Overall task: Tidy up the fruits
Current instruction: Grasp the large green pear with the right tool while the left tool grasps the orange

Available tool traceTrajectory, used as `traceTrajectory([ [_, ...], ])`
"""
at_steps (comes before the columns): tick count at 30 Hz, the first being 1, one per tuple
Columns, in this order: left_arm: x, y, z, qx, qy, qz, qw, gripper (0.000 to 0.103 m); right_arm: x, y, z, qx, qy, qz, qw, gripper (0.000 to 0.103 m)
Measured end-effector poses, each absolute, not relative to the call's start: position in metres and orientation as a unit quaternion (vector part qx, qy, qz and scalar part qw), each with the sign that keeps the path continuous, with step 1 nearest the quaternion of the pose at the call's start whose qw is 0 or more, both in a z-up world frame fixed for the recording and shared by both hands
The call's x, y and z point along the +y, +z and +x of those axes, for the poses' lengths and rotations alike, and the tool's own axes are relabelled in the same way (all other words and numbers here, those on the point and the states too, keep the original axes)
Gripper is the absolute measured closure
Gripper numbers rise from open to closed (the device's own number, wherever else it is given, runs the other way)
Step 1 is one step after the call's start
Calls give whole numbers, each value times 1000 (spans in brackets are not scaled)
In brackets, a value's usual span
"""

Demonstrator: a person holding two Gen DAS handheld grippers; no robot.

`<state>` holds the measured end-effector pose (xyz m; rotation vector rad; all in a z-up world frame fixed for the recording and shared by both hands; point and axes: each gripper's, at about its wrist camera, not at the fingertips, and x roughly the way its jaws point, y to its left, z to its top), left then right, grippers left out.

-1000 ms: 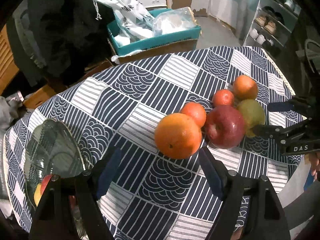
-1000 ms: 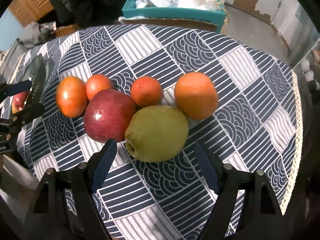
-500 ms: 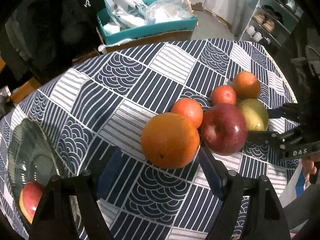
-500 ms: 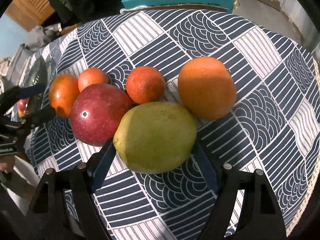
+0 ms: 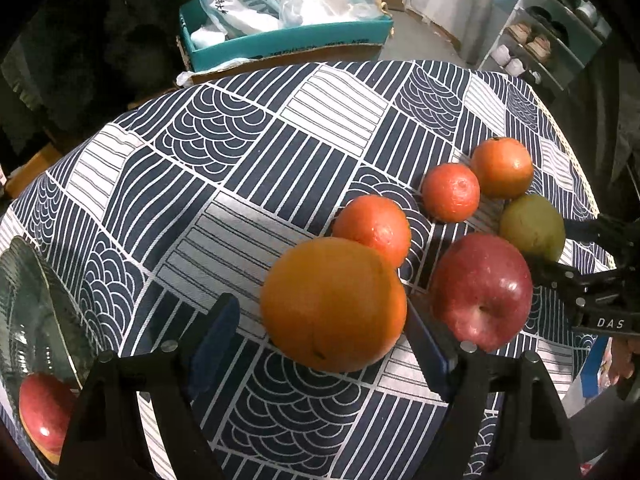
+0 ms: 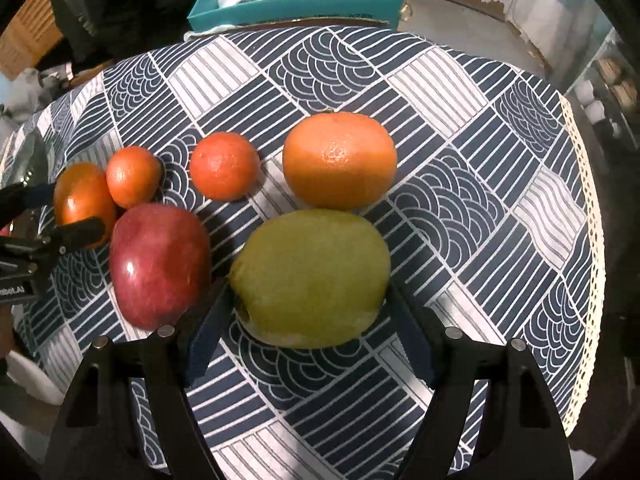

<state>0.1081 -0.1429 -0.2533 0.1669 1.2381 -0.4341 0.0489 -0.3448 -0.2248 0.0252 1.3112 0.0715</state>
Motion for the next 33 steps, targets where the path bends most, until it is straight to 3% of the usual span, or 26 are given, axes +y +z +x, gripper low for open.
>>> traceTrajectory([
  [6,-143,-254,107,575,-205,74,788,23,-344,-233,63,610,32,25,791,19],
  [9,-144,-252,104,572,-214,72,789,33,-346,-238,67,607,33,40,793,18],
  [21,-141,-246,90,558,-199,105,799,35,-331,-236,66,590,15,22,807,19],
  [33,-127,-217,79,532,-187,99,820,35,-325,-200,56,551,7,7,834,19],
])
